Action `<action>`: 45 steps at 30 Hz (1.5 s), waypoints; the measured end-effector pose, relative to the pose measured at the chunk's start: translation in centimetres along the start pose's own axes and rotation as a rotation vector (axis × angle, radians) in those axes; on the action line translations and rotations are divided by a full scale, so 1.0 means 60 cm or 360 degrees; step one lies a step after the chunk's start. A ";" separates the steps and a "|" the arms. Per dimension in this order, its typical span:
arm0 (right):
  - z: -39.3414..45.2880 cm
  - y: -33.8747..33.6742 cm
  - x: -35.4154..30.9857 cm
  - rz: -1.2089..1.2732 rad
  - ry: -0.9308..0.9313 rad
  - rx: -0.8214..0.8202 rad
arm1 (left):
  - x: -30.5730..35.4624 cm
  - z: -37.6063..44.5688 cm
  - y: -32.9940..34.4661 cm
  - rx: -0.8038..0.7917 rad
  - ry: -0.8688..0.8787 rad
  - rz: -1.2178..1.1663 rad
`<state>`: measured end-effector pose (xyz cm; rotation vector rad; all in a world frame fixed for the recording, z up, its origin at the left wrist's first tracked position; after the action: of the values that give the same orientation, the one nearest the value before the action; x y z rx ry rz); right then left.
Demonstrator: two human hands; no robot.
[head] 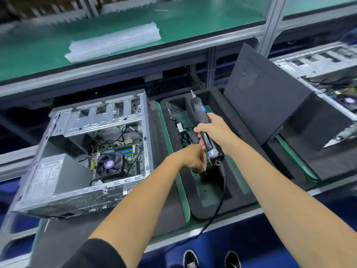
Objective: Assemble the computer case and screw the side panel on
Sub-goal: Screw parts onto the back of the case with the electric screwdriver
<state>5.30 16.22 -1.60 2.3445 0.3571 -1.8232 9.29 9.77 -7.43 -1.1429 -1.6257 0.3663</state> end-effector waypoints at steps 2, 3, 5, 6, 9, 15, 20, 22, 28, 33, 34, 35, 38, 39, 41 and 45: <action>-0.015 -0.004 0.002 0.0031 0.0008 0.0019 | -0.006 -0.006 -0.008 0.0094 -0.0021 0.0061; -0.022 -0.009 0.008 0.0031 0.0020 0.0034 | -0.010 -0.005 -0.009 0.0138 -0.0043 0.0082; -0.036 -0.017 0.020 0.0005 0.0064 0.0052 | -0.022 -0.005 -0.013 0.0278 -0.0124 0.0063; -0.041 -0.021 0.025 -0.0005 0.0088 0.0059 | -0.030 -0.005 -0.020 0.0387 -0.0196 0.0005; -0.050 -0.026 0.032 -0.0029 0.0132 0.0065 | -0.060 -0.007 -0.061 0.0861 -0.0443 -0.0601; -0.067 -0.007 -0.002 0.0017 0.0075 -0.0062 | -0.071 -0.017 -0.163 0.1293 -0.0437 -0.1881; -0.095 0.037 -0.031 -0.0068 0.0021 -0.0289 | -0.069 -0.025 -0.243 0.1438 -0.0266 -0.2400; -0.101 0.061 -0.043 -0.0127 -0.0014 -0.0353 | -0.066 -0.032 -0.265 0.1491 -0.0210 -0.2477; -0.101 0.118 -0.071 -0.0213 -0.0062 -0.0362 | -0.086 -0.084 -0.308 0.1491 -0.0009 -0.2510; -0.104 0.163 -0.085 -0.0257 -0.0101 -0.0383 | -0.114 -0.137 -0.327 0.1488 0.0038 -0.2491; -0.105 0.171 -0.087 -0.0269 -0.0104 -0.0375 | -0.118 -0.144 -0.330 0.1462 0.0043 -0.2472; -0.106 0.178 -0.089 -0.0279 -0.0107 -0.0366 | -0.122 -0.151 -0.332 0.1428 0.0055 -0.2453; -0.113 0.200 -0.093 -0.0295 -0.0121 -0.0387 | -0.133 -0.172 -0.337 0.1325 0.0091 -0.2383; -0.116 0.206 -0.094 -0.0304 -0.0118 -0.0401 | -0.136 -0.178 -0.338 0.1313 0.0091 -0.2370; -0.123 0.217 -0.094 -0.0335 -0.0112 -0.0423 | -0.144 -0.193 -0.340 0.1330 0.0082 -0.2355; -0.145 0.242 -0.092 -0.0364 -0.0120 -0.0483 | -0.161 -0.229 -0.331 0.1387 0.0016 -0.2396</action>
<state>16.15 4.01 5.49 2.0936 0.8566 -1.7939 11.31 -12.06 6.58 0.7886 -1.5917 0.0144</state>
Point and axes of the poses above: each hand's wrist, its own z-axis towards the middle knuckle, its own y-axis out of the palm, x = y × z, the point moved 8 cm from there along z, towards the middle knuckle, and after that the axes turned 6 degrees about x, right-handed, at the moved point
